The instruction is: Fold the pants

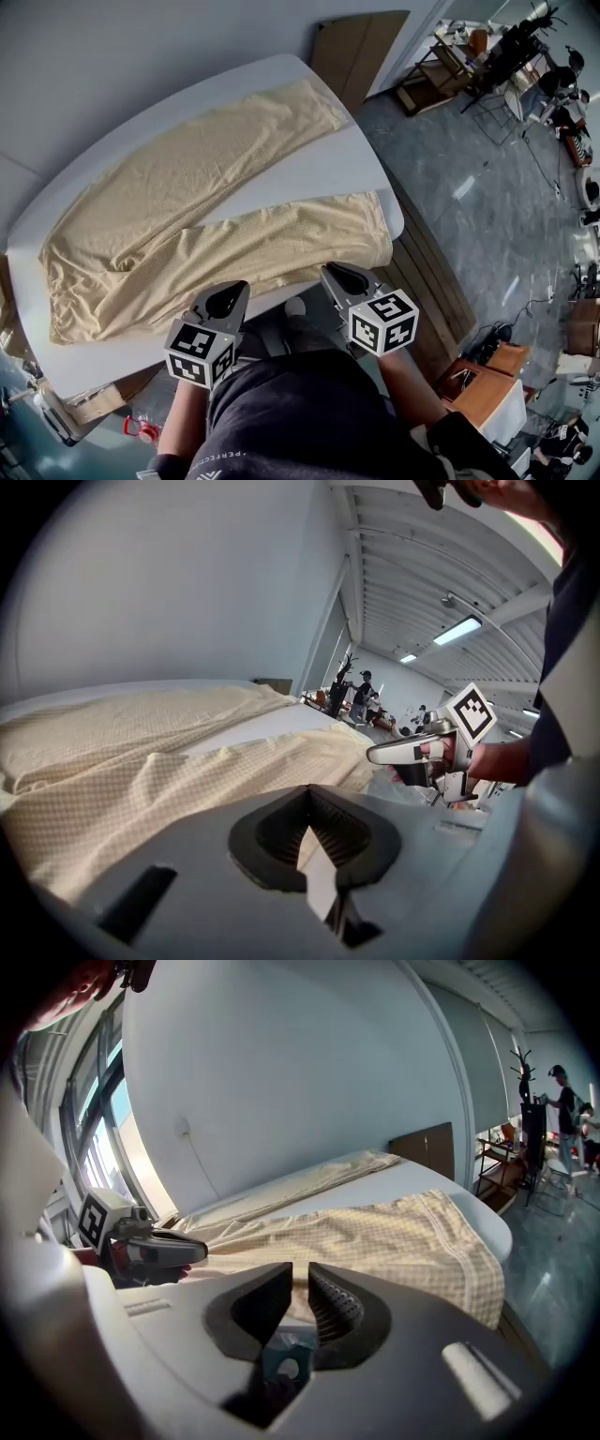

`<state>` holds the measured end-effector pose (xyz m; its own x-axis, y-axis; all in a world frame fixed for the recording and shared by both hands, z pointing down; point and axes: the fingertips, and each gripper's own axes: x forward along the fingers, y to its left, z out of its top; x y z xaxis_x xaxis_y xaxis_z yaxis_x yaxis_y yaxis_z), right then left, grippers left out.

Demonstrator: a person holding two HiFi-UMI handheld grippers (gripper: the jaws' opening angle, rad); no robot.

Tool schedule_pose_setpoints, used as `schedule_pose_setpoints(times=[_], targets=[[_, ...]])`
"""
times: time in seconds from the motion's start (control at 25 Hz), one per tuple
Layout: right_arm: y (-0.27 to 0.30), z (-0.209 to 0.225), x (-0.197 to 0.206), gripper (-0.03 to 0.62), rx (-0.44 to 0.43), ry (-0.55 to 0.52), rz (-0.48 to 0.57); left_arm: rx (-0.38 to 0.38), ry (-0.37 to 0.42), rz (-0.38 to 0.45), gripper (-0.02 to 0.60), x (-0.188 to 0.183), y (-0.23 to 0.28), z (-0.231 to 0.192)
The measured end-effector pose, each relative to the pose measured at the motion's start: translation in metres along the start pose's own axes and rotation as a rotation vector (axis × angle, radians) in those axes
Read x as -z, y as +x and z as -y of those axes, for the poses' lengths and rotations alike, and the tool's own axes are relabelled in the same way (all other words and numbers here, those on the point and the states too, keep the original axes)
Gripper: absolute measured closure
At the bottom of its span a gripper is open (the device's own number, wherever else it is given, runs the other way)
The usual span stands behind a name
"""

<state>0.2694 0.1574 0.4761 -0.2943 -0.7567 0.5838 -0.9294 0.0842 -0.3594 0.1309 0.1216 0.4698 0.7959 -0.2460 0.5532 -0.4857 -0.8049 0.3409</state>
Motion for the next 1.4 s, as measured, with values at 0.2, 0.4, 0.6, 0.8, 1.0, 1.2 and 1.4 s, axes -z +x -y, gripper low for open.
schedule_pose_setpoints(times=[0.2, 0.4, 0.6, 0.8, 1.0, 1.2, 1.4], targets=[[-0.015, 0.034, 0.008, 0.486, 0.014, -0.022, -0.016, -0.015, 0.000, -0.003, 0.583, -0.002, 0.022, 0.016], [-0.013, 0.049, 0.011, 0.397, 0.032, -0.074, -0.040, -0.039, -0.005, -0.013, 0.580, -0.003, 0.032, 0.028], [-0.003, 0.052, 0.015, 0.376, 0.069, -0.141, -0.062, -0.060, -0.016, -0.020, 0.577, 0.000, 0.032, 0.029], [-0.001, 0.059, 0.015, 0.426, 0.119, -0.215, -0.073, -0.084, -0.045, -0.018, 0.577, 0.004, 0.025, 0.021], [-0.001, 0.060, 0.016, 0.450, 0.138, -0.274, -0.071, -0.105, -0.059, -0.018, 0.577, 0.007, 0.022, 0.014], [-0.001, 0.058, 0.018, 0.513, 0.126, -0.252, -0.087, -0.116, -0.065, -0.009, 0.578, 0.007, 0.019, 0.013], [-0.001, 0.052, 0.019, 0.574, 0.089, -0.218, -0.094, -0.137, -0.066, -0.006, 0.578, 0.009, 0.015, 0.011]])
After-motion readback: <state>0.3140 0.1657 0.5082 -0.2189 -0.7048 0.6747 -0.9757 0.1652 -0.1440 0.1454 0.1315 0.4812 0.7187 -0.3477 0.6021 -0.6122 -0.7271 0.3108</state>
